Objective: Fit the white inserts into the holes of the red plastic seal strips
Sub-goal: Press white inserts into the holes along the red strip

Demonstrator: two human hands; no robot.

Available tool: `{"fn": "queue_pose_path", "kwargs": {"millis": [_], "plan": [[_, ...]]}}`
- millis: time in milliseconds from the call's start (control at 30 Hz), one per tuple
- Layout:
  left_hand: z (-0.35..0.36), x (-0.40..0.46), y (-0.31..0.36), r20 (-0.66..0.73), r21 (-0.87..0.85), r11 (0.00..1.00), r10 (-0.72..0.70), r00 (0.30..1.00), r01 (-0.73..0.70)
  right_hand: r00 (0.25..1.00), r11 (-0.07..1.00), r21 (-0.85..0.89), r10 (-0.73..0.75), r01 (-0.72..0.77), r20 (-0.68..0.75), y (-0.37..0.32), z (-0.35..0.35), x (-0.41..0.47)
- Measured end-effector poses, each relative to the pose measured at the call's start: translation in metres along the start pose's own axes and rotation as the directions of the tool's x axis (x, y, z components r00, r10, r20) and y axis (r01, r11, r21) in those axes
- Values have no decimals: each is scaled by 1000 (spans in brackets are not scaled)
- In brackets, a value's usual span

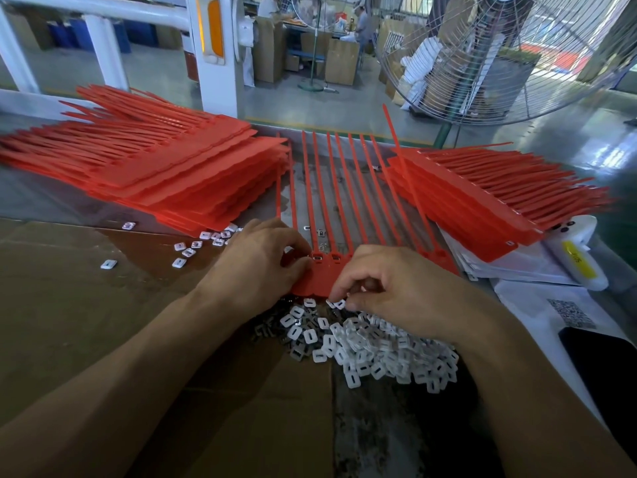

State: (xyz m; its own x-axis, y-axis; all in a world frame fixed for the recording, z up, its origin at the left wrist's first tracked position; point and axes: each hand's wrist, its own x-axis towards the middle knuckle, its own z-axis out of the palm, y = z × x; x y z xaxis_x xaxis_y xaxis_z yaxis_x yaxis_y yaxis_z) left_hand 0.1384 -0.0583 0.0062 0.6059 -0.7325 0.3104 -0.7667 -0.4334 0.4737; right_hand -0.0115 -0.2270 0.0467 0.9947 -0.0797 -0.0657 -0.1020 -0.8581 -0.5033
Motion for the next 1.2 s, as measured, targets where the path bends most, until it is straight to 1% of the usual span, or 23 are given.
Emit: {"fn": "queue_pose_path", "kwargs": {"millis": [100,333,500,667,867,1033,1200], "plan": [[0,0,0,-4,-4,1000,3,1000,-3,998,1000,-15,-25,26,66,-4,3,1],[0,0,0,-5,2,1000,4,1000,-4,999,999,-22,-26,27,44,-6,6,4],[1,0,-1,-8,7,1000,10,1000,-10,999,997,-69,-36,39,38,-8,7,2],[2,0,-2,-17,7,1000,19,1000,-19,999,1000,-19,-10,11,42,-7,5,0],[3,1,-3,-15,14,1000,22,1000,-21,998,999,-33,-6,8,60,-8,5,1],[3,1,-4,-16,14,1000,25,1000,-25,999,999,-33,-9,11,49,-9,4,-1],[2,1,-3,-12,18,999,26,1000,-26,998,1000,-1,-11,11,59,-10,4,-1]]}}
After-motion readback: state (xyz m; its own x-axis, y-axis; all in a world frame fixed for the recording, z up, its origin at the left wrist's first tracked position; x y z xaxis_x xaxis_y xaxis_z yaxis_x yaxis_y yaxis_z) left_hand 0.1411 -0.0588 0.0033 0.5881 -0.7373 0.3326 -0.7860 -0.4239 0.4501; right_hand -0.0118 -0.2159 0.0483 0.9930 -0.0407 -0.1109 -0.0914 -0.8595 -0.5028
